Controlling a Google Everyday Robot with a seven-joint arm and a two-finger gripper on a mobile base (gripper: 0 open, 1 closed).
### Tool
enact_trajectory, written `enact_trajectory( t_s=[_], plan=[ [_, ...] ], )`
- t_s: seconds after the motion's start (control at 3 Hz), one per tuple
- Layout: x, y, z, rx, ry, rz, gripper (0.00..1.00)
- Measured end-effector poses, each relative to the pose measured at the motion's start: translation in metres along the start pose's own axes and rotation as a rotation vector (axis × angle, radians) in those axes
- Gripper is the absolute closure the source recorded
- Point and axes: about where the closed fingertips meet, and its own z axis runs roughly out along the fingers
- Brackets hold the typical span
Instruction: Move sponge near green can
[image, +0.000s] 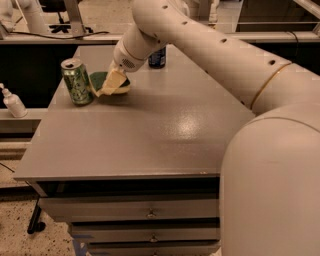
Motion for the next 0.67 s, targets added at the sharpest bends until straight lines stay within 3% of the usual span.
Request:
enact_trajectory(
  t_s=[0.67],
  plan=[
    [0.0022,0.0013,0.0057,-0.026,0.002,-0.018,0.35]
  ],
)
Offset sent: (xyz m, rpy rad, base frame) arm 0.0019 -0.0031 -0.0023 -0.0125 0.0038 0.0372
